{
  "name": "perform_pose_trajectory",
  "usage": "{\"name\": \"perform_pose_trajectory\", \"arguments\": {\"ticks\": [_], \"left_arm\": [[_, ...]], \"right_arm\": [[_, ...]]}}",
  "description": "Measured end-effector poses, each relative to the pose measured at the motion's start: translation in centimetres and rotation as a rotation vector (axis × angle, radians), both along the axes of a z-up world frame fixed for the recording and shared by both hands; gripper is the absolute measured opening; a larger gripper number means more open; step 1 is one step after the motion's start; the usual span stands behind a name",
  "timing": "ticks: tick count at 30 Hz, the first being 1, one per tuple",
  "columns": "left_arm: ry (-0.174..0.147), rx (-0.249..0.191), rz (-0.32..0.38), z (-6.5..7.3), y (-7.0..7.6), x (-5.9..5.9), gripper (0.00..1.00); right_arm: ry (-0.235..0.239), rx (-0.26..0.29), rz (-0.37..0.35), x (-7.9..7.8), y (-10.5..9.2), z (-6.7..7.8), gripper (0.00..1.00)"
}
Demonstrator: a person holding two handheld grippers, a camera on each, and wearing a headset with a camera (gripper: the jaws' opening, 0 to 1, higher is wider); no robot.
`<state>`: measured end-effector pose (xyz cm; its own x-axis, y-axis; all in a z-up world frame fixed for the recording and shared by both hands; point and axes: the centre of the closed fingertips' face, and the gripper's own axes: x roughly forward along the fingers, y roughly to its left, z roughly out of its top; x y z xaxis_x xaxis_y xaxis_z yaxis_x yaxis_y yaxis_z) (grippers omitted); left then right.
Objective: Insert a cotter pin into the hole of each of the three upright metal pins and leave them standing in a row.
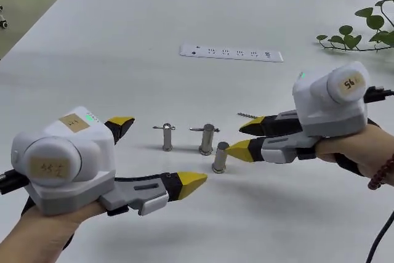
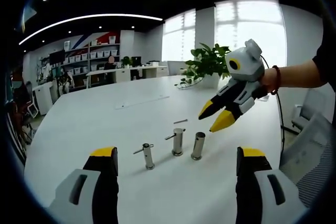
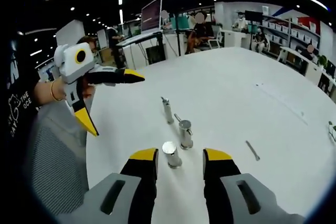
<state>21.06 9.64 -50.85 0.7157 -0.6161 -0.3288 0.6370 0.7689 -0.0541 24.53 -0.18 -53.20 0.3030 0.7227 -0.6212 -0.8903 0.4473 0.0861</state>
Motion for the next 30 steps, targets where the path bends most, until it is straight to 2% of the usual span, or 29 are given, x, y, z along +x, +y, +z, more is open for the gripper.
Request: {"name": "perform_pose_trajectory", "arguments": {"ticks": [3, 9, 13, 21, 30], "left_arm": [[-0.001, -0.005, 0.009, 0.1, 0.2, 0.1, 0.93], [-0.004, -0.006, 0.014, 0.2, 0.4, 0.2, 0.93], [0.001, 0.000, 0.012, 0.0, 0.4, 0.2, 0.93], [0.009, -0.001, 0.017, -0.1, 0.6, 0.1, 0.93], [0.003, -0.003, 0.027, -0.1, 1.0, 0.3, 0.92]], "right_arm": [[0.004, -0.001, -0.021, 0.8, -0.6, 0.4, 0.30], [-0.004, -0.044, -0.039, 2.5, -2.0, 0.7, 0.29], [0.004, -0.083, -0.039, 3.5, -2.9, 0.3, 0.29], [0.014, -0.126, -0.062, 5.5, -4.1, -0.6, 0.27], [0.030, -0.172, -0.094, 8.2, -4.9, -2.1, 0.24]]}}
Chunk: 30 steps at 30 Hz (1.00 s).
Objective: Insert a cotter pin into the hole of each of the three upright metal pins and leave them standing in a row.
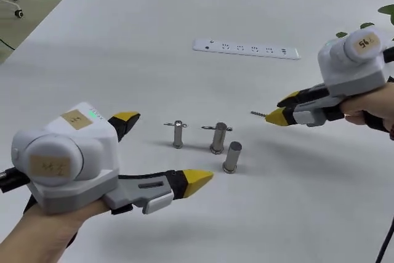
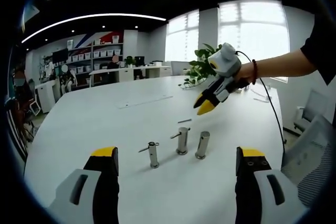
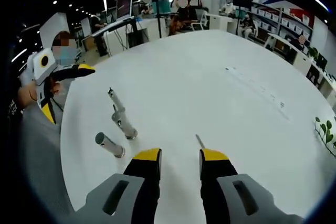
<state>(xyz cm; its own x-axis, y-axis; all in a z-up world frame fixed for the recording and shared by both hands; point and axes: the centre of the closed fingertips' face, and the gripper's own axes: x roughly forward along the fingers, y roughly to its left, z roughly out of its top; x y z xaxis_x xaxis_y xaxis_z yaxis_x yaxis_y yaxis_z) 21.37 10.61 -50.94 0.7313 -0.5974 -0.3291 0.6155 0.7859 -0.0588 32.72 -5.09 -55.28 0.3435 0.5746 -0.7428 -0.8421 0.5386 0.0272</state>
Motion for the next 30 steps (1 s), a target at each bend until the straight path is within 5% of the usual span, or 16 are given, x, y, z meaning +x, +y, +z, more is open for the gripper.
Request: {"name": "perform_pose_trajectory", "arguments": {"ticks": [13, 20, 30], "left_arm": [[0.003, 0.000, 0.007, -0.2, 0.3, 0.2, 0.90], [0.008, 0.009, 0.004, -0.5, 0.3, 0.2, 0.89], [0.009, 0.000, 0.011, -0.4, 0.5, 0.3, 0.88]], "right_arm": [[0.015, -0.064, -0.036, 3.6, -1.1, -3.3, 0.16], [0.044, -0.098, -0.049, 4.3, -1.4, -5.2, 0.14], [0.062, -0.130, -0.048, 4.1, -1.4, -5.7, 0.05]]}}
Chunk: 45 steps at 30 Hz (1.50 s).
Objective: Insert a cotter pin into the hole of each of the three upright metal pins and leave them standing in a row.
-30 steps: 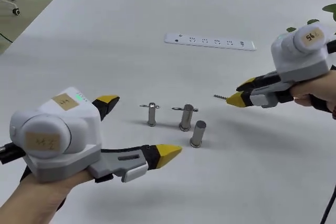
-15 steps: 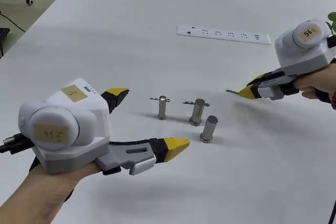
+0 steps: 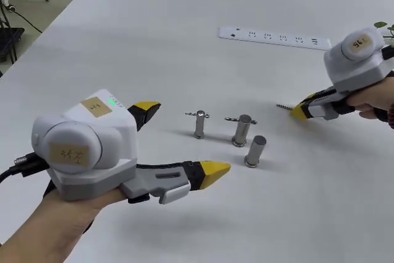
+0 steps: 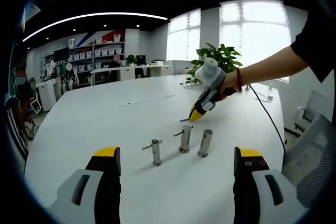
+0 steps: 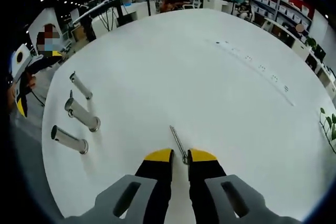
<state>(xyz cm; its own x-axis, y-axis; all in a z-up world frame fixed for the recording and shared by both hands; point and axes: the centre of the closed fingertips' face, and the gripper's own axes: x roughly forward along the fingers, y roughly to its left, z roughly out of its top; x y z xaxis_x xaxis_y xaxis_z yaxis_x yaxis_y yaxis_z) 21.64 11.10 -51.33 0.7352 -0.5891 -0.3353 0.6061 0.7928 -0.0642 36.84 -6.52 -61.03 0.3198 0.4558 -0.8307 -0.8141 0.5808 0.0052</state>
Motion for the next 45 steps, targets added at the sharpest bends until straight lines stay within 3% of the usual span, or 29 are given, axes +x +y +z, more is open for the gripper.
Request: {"name": "perform_pose_trajectory", "arguments": {"ticks": [4, 11, 18, 23, 33, 45], "left_arm": [[0.003, 0.001, 0.001, -0.1, 0.0, 0.0, 0.88], [0.007, 0.003, 0.000, -0.2, 0.0, 0.0, 0.88], [0.014, -0.001, 0.005, -0.2, 0.0, -0.1, 0.88], [0.021, -0.007, 0.013, -0.3, 0.2, -0.1, 0.86], [0.024, -0.009, 0.010, 0.0, 0.2, 0.0, 0.81], [0.040, -0.030, -0.032, 1.0, -1.0, 0.3, 0.69]], "right_arm": [[-0.005, -0.003, -0.002, 0.4, -0.2, 0.0, 0.01], [-0.054, -0.091, 0.097, 0.7, -0.7, -0.1, 0.00], [-0.070, -0.111, 0.155, -0.1, -0.2, 0.0, 0.00], [-0.109, -0.076, 0.173, -0.7, 0.6, 1.7, 0.00], [-0.170, -0.065, 0.256, -2.7, 2.1, 4.2, 0.00], [-0.255, -0.013, 0.357, -5.8, 4.7, 7.9, 0.00]]}}
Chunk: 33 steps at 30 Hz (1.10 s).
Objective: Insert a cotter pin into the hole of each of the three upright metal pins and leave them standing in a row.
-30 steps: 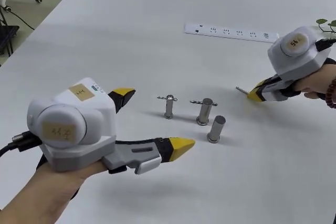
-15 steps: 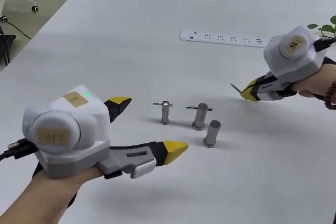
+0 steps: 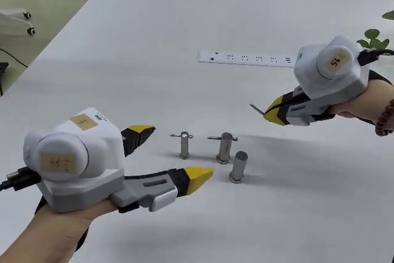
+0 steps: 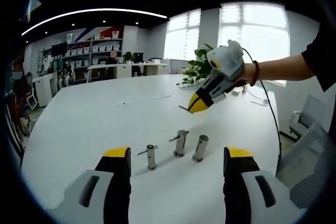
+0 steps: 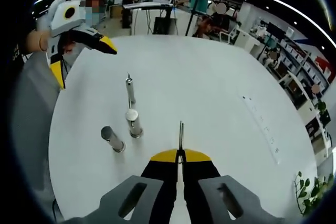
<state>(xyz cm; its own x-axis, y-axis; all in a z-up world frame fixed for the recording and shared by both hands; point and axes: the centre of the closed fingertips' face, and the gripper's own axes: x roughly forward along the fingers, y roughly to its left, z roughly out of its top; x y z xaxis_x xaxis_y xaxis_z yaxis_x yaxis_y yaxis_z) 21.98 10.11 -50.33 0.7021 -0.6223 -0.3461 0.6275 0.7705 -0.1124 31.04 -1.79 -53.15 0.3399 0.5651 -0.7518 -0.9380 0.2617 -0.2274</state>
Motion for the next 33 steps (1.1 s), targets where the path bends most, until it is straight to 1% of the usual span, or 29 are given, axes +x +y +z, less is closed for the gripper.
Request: {"name": "perform_pose_trajectory", "arguments": {"ticks": [3, 7, 9, 11, 12, 13, 14, 16, 18, 19, 20, 23, 24, 25, 29, 31, 33], "left_arm": [[0.017, -0.013, -0.013, 0.3, -0.4, 0.4, 0.65], [0.028, -0.030, -0.027, 0.7, -0.8, 0.8, 0.60], [0.033, -0.040, -0.032, 0.9, -1.1, 1.0, 0.58], [0.040, -0.052, -0.032, 1.1, -1.3, 1.2, 0.56], [0.050, -0.062, -0.033, 1.1, -1.4, 1.3, 0.53], [0.071, -0.081, -0.034, 1.0, -1.6, 1.3, 0.51], [0.081, -0.087, -0.030, 1.0, -1.7, 1.4, 0.49], [0.092, -0.089, -0.029, 0.9, -2.0, 1.6, 0.47], [0.114, -0.091, -0.032, 0.8, -2.4, 1.6, 0.44], [0.129, -0.099, -0.032, 0.8, -2.6, 1.6, 0.42], [0.155, -0.117, -0.031, 0.7, -2.8, 1.5, 0.40], [0.203, -0.152, -0.030, 0.6, -3.2, 1.5, 0.34], [0.208, -0.157, -0.027, 0.7, -3.2, 1.6, 0.32], [0.219, -0.161, -0.030, 0.7, -3.4, 1.6, 0.31], [0.245, -0.183, -0.030, 0.8, -3.7, 1.4, 0.27], [0.264, -0.194, -0.038, 0.8, -3.9, 1.3, 0.23], [0.269, -0.199, -0.044, 0.8, -4.1, 1.1, 0.20]], "right_arm": [[-0.009, 0.014, 0.021, -0.7, 0.6, 0.5, 0.00], [-0.014, 0.032, 0.048, -1.9, 1.4, 0.9, 0.00], [-0.017, 0.033, 0.062, -1.7, 1.5, 0.7, 0.00], [-0.026, 0.030, 0.081, -2.4, 1.8, 0.8, 0.00], [-0.031, 0.030, 0.089, -2.6, 1.9, 0.9, 0.00], [-0.036, 0.029, 0.098, -2.9, 2.1, 1.0, 0.00], [-0.038, 0.028, 0.106, -3.2, 2.2, 1.1, 0.00], [-0.049, 0.029, 0.119, -3.6, 2.4, 1.3, 0.00], [-0.055, 0.029, 0.134, -4.1, 2.7, 1.3, 0.00], [-0.056, 0.032, 0.141, -4.4, 2.8, 1.3, 0.00], [-0.056, 0.034, 0.154, -4.8, 3.0, 1.4, 0.00], [-0.061, 0.034, 0.178, -5.4, 3.4, 1.4, 0.00], [-0.066, 0.033, 0.194, -5.8, 3.6, 1.4, 0.00], [-0.070, 0.034, 0.200, -5.9, 3.8, 1.5, 0.00], [-0.076, 0.037, 0.231, -6.7, 4.3, 1.6, 0.00], [-0.080, 0.039, 0.248, -7.0, 4.5, 1.6, 0.00], [-0.085, 0.040, 0.266, -7.4, 4.7, 1.7, 0.00]]}}
